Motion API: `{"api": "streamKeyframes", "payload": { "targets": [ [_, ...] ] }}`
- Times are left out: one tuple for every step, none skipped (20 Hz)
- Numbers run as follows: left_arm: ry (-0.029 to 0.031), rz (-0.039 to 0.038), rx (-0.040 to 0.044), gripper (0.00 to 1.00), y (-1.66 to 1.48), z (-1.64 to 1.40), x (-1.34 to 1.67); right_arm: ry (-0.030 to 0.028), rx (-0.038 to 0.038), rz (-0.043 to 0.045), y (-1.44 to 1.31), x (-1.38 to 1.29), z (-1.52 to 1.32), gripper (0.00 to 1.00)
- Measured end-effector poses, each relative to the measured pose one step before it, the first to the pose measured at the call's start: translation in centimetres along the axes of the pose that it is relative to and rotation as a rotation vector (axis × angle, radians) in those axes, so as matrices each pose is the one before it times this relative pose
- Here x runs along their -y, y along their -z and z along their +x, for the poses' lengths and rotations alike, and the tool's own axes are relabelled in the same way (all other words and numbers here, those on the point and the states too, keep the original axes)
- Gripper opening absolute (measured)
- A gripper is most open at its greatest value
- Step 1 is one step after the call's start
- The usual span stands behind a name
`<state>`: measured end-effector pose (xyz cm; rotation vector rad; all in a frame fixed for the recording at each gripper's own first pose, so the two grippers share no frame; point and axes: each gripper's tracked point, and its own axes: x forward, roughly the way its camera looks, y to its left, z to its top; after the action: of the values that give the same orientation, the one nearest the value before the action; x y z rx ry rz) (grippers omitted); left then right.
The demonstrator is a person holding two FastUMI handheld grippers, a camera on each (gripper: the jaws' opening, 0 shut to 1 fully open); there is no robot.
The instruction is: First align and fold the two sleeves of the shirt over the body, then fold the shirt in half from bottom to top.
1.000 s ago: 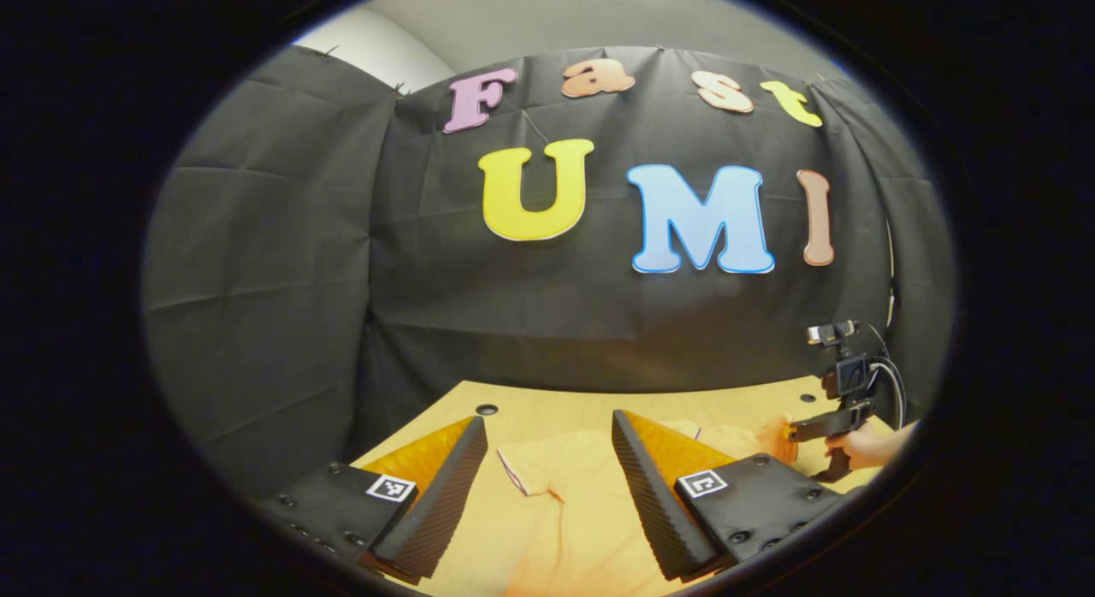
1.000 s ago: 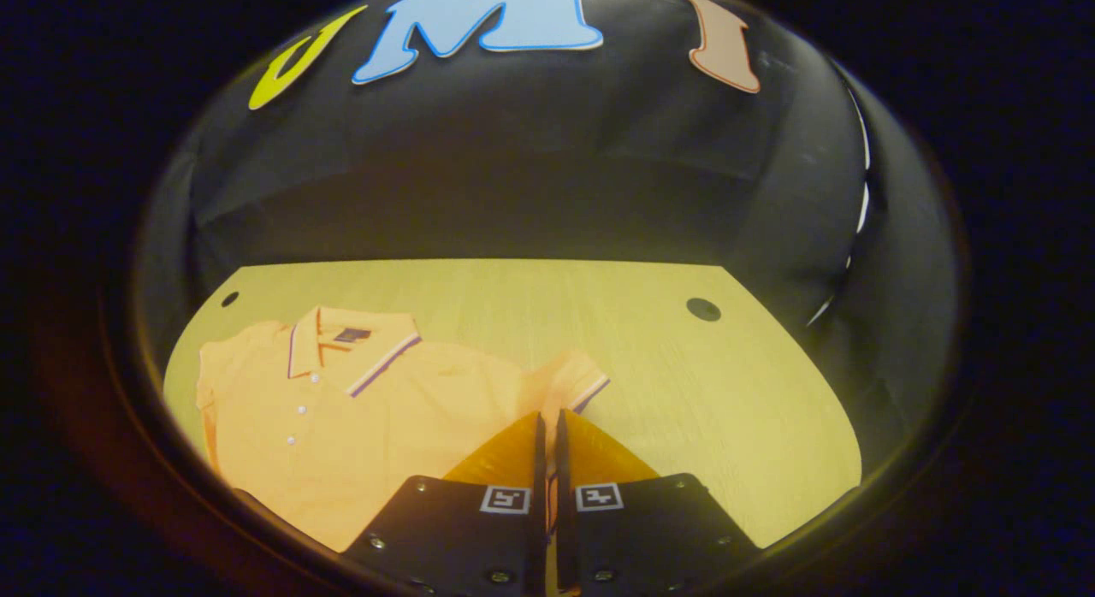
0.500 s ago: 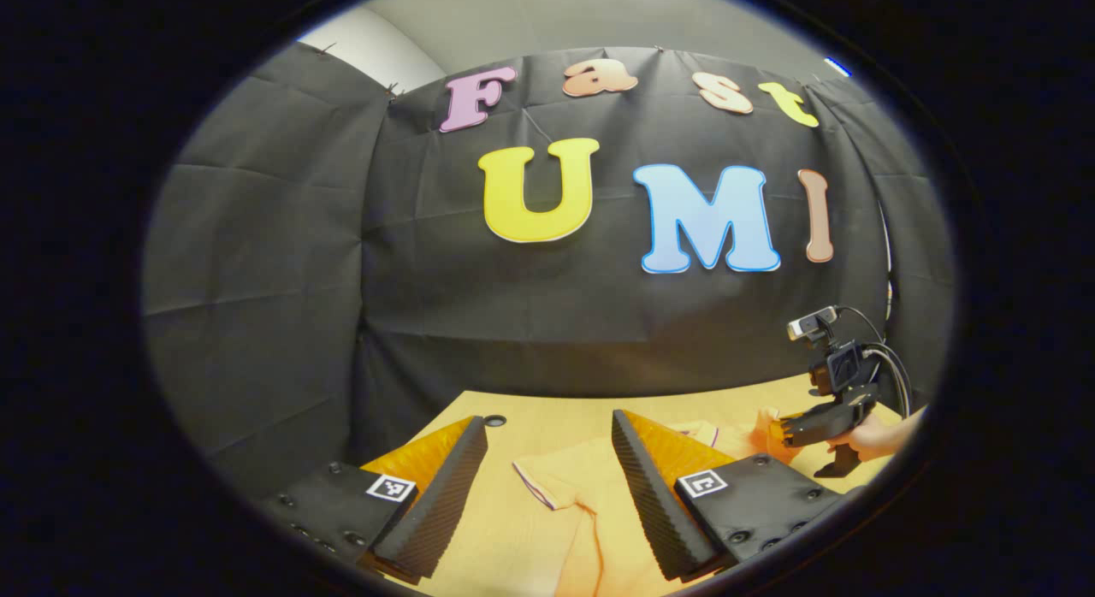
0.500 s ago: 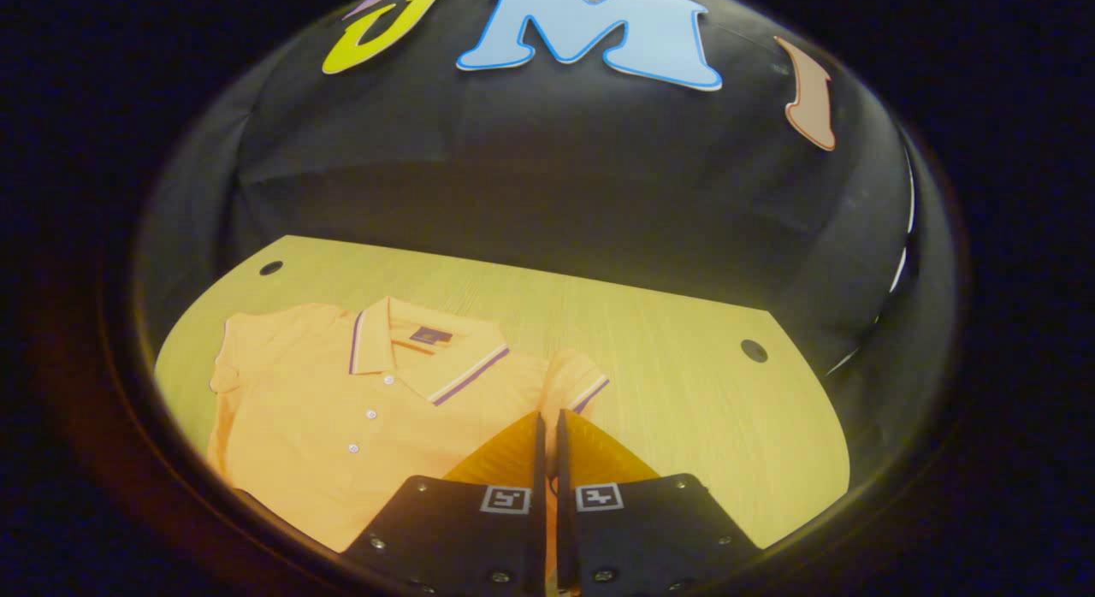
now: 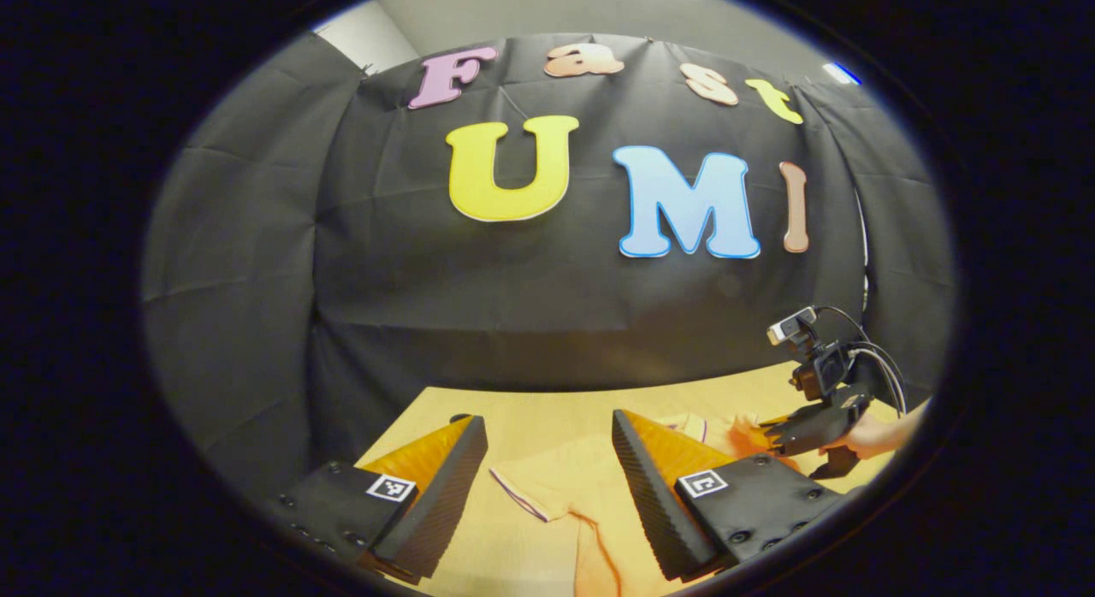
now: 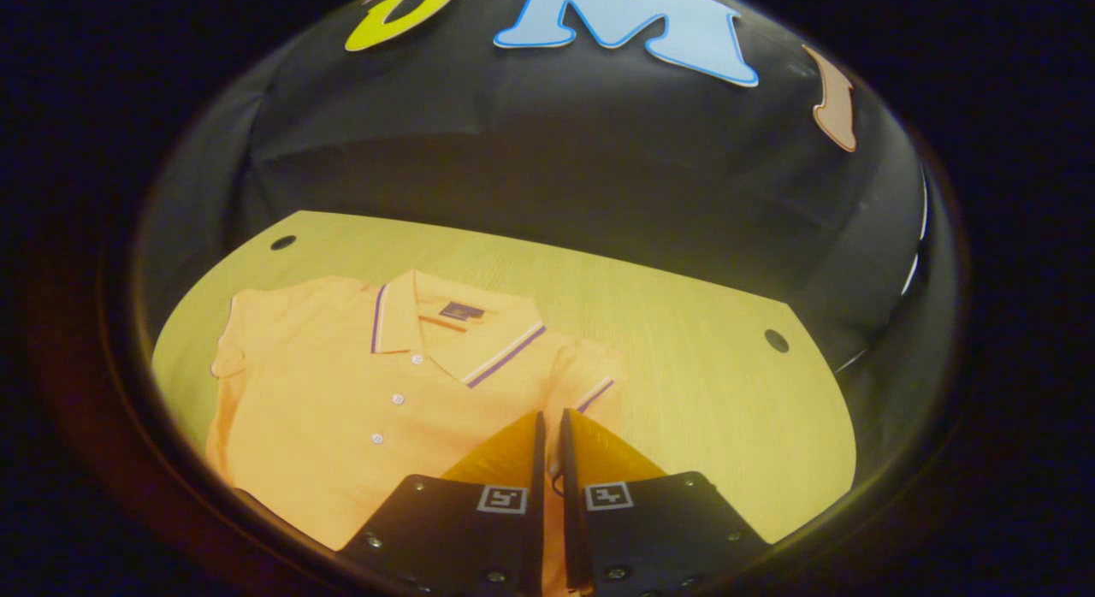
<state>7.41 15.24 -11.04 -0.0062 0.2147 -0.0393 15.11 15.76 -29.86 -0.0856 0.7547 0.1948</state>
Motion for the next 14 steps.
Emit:
{"api": "streamKeyframes", "payload": {
  "targets": [
    [0.00405, -0.00392, 0.00395, 0.95, -0.026, 0.375, 0.045, -0.01059, -0.00154, 0.0002, -0.018, -0.226, -0.022, 0.11],
    [-0.00148, -0.00435, 0.00247, 0.95, 0.122, 0.258, -0.046, -0.00279, -0.00363, -0.00259, 0.208, -0.121, -0.016, 0.13],
    [-0.00415, -0.004, 0.00142, 0.95, 0.1, 0.285, -0.037, -0.00001, 0.00263, -0.00643, -0.085, 0.023, -0.054, 0.25],
    [-0.00579, -0.0029, 0.00055, 0.95, 0.071, 0.29, 0.043, 0.00546, 0.00654, -0.00596, -0.132, 0.11, -0.145, 0.33],
    [-0.00769, 0.00013, 0.00191, 0.95, 0.004, 0.289, -0.026, 0.00161, 0.00625, -0.00017, -0.223, 0.049, -0.332, 0.34],
    [-0.00857, 0.00375, 0.00105, 0.96, 0.054, 0.141, -0.039, -0.01761, 0.00794, 0.00962, -0.216, -0.524, -0.313, 0.36],
    [-0.00244, 0.00098, 0.00403, 0.95, -0.016, 0.163, 0.115, -0.00625, 0.00979, 0.00432, -0.338, -0.119, -0.542, 0.67],
    [-0.00284, 0.00045, 0.00208, 0.95, -0.132, 0.183, 0.144, -0.00468, 0.01818, -0.00239, -0.468, 0.034, -0.502, 0.73],
    [-0.00312, -0.00175, 0.0017, 0.96, 0.011, 0.178, 0.139, -0.00391, 0.01865, -0.00266, -0.556, -0.128, -0.621, 0.75],
    [-0.00535, -0.00313, -0.00138, 0.96, 0.066, 0.356, 0.18, -0.00223, 0.0192, -0.00448, -0.516, -0.117, -0.697, 0.77],
    [-0.00614, -0.00452, -0.00273, 0.95, 0.181, 0.25, 0.042, -0.00563, 0.02218, -0.00526, -0.658, -0.058, -0.998, 0.87],
    [-0.00613, -0.00881, -0.00339, 0.96, 0.302, 0.214, -0.124, 0.00205, 0.02295, -0.00626, -0.561, -0.07, -0.946, 0.91],
    [-0.0069, -0.01049, -0.00425, 0.96, 0.326, 0.24, -0.1, -0.00047, 0.02419, -0.00306, -0.664, -0.038, -1.047, 0.96],
    [-0.0081, -0.01154, -0.00794, 0.96, 0.527, 0.472, -0.114, -0.00018, 0.02494, -0.00059, -0.729, -0.207, -1.077, 0.95]
  ]
}}
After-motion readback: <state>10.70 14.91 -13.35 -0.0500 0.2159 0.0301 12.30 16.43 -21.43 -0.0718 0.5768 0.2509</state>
